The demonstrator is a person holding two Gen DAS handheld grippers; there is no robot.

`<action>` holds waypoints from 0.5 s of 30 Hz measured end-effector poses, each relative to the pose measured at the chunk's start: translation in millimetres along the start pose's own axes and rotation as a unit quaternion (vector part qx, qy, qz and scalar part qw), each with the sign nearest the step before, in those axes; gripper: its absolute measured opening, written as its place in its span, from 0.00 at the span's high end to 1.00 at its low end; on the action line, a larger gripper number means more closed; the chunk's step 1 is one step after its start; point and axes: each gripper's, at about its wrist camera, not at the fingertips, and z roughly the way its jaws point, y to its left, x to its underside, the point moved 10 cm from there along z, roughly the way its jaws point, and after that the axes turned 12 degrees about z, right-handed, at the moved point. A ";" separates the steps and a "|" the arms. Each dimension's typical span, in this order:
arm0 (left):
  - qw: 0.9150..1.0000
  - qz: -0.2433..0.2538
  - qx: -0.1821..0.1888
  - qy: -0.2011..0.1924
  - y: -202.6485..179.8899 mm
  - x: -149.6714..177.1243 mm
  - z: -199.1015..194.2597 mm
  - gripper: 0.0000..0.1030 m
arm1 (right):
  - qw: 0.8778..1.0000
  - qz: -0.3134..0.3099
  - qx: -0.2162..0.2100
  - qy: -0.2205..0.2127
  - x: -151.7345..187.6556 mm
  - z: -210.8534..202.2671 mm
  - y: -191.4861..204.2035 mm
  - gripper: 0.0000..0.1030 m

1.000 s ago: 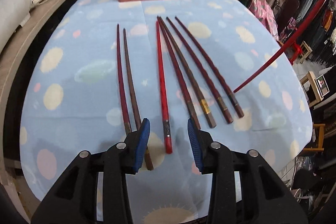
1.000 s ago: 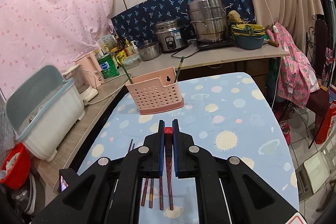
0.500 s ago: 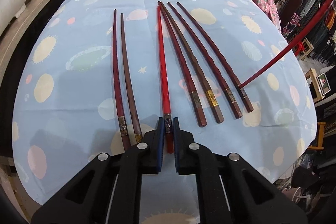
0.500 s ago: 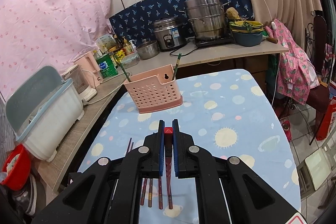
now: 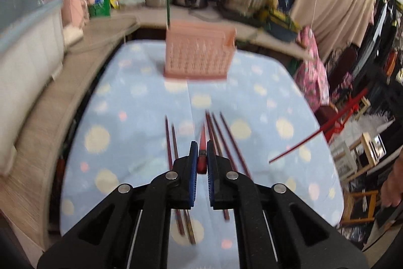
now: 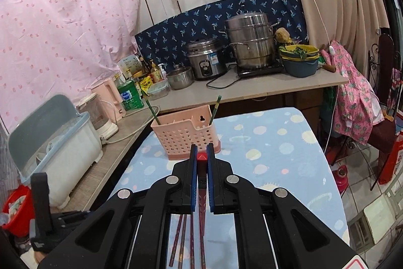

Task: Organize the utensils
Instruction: 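Carry the red chopsticks toward the pink basket with both tools, then lower both red chopsticks into the pink basket and open both tools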

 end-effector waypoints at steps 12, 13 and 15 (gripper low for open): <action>0.990 0.007 -0.058 -0.127 43.6 -178.5 -45.8 0.94 | 0.998 0.009 -0.044 -0.033 -107.7 63.3 53.9 0.93; 0.989 0.006 -0.061 -0.136 45.7 -191.1 -46.5 0.94 | 0.998 0.012 -0.048 -0.036 -116.4 70.8 58.9 0.93; 0.986 0.003 -0.067 -0.153 50.1 -215.6 -47.2 0.94 | 0.998 0.016 -0.054 -0.042 -133.8 85.9 67.8 0.93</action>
